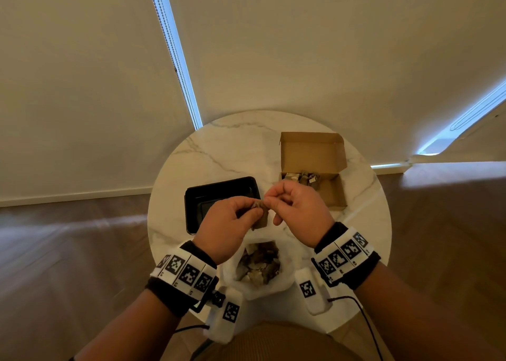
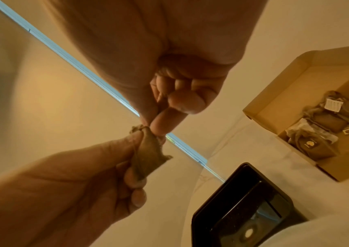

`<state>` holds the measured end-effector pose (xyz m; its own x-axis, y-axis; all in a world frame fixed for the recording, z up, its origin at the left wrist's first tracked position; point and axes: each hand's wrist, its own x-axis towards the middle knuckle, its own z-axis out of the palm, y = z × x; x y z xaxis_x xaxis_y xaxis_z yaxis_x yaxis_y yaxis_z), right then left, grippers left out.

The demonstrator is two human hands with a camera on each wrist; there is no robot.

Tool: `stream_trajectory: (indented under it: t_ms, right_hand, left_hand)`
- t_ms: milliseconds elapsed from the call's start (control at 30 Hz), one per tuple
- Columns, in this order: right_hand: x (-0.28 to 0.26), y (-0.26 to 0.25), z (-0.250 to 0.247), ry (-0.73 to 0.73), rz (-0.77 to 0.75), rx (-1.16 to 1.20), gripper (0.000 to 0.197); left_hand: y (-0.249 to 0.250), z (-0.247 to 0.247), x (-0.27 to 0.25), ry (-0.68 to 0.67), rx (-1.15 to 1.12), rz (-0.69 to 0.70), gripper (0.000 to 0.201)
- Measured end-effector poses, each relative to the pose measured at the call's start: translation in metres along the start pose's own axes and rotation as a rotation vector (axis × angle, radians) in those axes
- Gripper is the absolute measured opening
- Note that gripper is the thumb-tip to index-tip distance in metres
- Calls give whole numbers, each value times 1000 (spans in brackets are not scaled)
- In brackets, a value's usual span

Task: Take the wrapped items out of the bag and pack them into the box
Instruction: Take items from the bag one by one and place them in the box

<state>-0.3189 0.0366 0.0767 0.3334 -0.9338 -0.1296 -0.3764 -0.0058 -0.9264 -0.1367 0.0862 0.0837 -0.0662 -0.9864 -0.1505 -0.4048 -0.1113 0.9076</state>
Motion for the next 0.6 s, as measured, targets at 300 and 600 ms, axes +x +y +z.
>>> stream_trajectory:
  t_ms: [300, 600]
  right_hand:
    - [-7, -4, 13, -21, 142, 264, 8]
    - [-6, 6, 27, 107, 117, 276, 8]
  left_hand:
    - [-7, 3, -1, 165, 107, -13, 14]
    - [-18, 3, -3, 35, -591, -304, 17]
